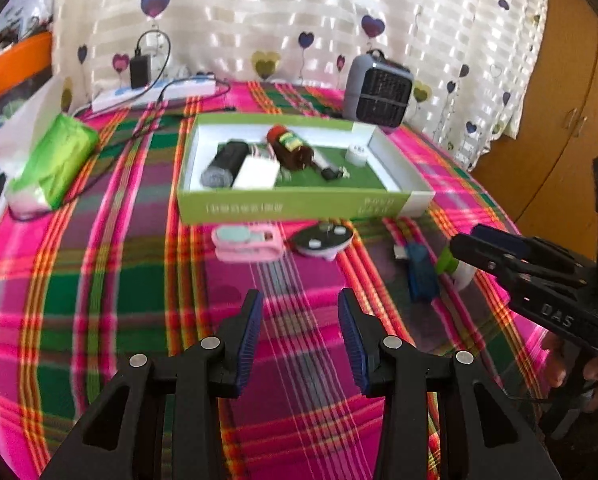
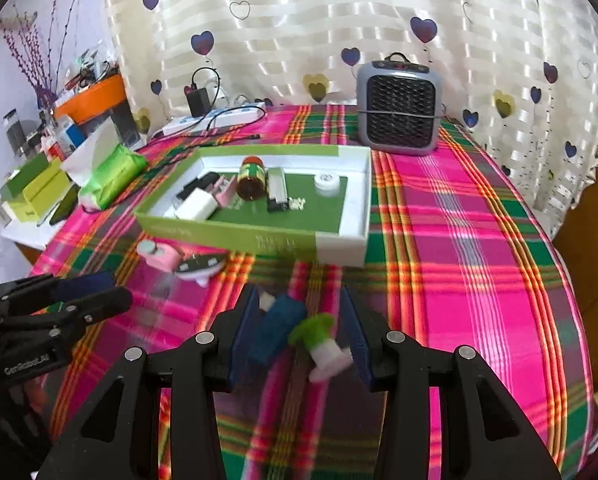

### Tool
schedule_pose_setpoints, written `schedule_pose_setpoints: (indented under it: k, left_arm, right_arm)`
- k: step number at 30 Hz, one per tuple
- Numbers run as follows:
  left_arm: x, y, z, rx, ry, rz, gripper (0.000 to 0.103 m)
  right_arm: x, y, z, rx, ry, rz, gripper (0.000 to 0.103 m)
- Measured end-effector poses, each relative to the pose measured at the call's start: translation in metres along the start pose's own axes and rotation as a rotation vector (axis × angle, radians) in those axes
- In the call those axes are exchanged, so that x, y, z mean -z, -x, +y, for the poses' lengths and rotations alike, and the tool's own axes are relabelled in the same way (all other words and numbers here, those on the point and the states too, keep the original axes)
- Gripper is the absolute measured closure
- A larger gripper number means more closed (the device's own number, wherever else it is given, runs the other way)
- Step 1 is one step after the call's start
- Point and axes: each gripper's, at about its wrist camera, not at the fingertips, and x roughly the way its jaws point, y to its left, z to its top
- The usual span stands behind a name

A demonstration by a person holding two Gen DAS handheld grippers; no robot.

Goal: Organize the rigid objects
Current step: 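Move both tools away from the box toward the green suction cup and blue USB stick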

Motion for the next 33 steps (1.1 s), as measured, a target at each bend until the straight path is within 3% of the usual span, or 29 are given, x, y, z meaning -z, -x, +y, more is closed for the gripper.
schedule_pose_setpoints:
  k: [15, 33]
  left_arm:
    - [0.015, -0.015, -0.003, -0.006, 0.035, 0.052, 0.065]
    - [0.017, -0.014, -0.001, 0.007, 0.051, 0.035, 0.065]
  right_arm:
    - [0.031, 0.009, -0.012, 0.021, -0.047, 0.042, 0.060]
    - [0.045, 0.000, -0.029, 0.050, -0.032, 0.099, 0.059]
